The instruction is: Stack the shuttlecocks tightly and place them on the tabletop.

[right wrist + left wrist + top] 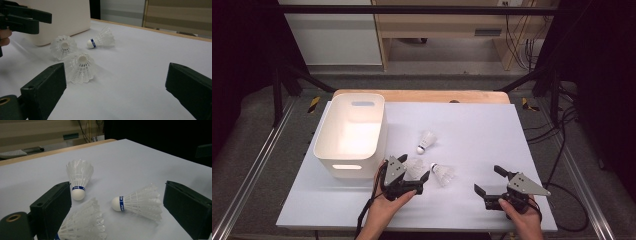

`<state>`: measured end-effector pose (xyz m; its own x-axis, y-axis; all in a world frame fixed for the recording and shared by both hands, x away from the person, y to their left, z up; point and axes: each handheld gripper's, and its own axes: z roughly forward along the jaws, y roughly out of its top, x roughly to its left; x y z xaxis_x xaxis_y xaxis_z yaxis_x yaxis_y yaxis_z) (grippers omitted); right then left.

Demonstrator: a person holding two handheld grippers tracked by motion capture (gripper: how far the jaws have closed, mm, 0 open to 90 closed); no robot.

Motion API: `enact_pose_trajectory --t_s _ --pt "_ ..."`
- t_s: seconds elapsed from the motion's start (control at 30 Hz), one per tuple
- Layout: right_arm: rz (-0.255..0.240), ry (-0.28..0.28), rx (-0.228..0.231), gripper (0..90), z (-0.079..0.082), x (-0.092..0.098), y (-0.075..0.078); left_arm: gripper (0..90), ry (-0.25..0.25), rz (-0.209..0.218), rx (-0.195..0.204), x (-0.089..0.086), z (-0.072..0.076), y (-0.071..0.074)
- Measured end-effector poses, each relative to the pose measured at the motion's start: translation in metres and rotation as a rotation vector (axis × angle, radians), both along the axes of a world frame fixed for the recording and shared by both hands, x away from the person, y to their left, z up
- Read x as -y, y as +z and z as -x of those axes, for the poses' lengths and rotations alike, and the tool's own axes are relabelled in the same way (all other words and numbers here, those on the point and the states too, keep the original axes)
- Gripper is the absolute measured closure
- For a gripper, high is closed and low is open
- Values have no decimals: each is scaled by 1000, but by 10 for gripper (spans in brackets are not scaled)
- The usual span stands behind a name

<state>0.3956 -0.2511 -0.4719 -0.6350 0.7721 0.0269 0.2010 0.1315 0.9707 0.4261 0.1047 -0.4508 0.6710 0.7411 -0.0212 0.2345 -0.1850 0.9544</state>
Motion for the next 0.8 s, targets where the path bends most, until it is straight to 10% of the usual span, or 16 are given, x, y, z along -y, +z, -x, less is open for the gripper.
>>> enact_pose_trajectory --t_s 0.57,0.8 --pt "62 -16 -1 75 3 -7 -1 52 -10 43 42 -27 31 -4" --pt "81 20 -74 102 1 -15 -3 53 -8 52 85 -48 48 -5"
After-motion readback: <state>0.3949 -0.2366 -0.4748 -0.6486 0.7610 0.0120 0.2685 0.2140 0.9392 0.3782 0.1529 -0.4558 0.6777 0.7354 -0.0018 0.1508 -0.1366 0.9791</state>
